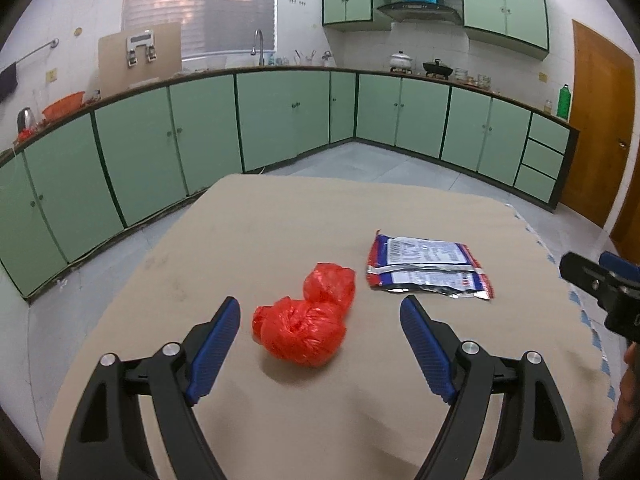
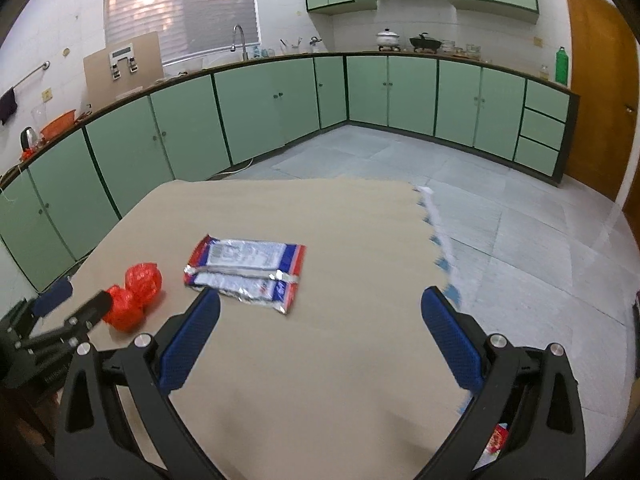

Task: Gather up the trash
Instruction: 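Move both tools back over the table toward the red bag and wrapper, then grasp the red plastic bag with the left tool while the right tool grasps the snack wrapper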

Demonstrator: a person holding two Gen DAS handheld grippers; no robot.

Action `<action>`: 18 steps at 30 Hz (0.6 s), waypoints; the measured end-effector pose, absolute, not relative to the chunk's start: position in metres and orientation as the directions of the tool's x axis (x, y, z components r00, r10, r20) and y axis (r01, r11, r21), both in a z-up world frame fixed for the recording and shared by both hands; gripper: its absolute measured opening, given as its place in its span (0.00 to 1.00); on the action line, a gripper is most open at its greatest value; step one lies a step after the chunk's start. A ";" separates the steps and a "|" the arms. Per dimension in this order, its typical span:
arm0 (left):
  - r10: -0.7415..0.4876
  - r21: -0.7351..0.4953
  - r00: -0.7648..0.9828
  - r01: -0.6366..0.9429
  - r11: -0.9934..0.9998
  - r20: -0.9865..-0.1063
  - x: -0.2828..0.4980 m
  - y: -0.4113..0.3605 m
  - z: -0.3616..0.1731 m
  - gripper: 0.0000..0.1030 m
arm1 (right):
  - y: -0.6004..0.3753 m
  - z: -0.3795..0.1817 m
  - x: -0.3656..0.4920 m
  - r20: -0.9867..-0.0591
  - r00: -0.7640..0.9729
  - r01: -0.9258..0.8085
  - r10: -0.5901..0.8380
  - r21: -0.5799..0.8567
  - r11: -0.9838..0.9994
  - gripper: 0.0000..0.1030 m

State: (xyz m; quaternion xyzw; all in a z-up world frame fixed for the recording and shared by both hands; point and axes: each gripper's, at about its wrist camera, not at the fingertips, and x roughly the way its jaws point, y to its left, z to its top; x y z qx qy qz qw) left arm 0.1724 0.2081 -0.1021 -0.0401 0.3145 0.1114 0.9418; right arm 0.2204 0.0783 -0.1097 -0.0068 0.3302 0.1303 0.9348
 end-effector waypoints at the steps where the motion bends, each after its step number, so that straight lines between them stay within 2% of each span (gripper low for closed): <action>1: 0.183 -0.007 0.776 -0.234 0.972 -0.604 0.175 0.210 -0.104 0.78 | 0.082 -0.110 0.224 -0.619 0.748 -0.251 0.242 0.075 0.965 0.95; 18: 0.147 -0.018 0.703 -0.222 0.975 -0.695 0.214 0.221 -0.135 0.78 | 0.131 -0.137 0.288 -0.682 0.699 -0.266 0.213 0.028 0.964 0.95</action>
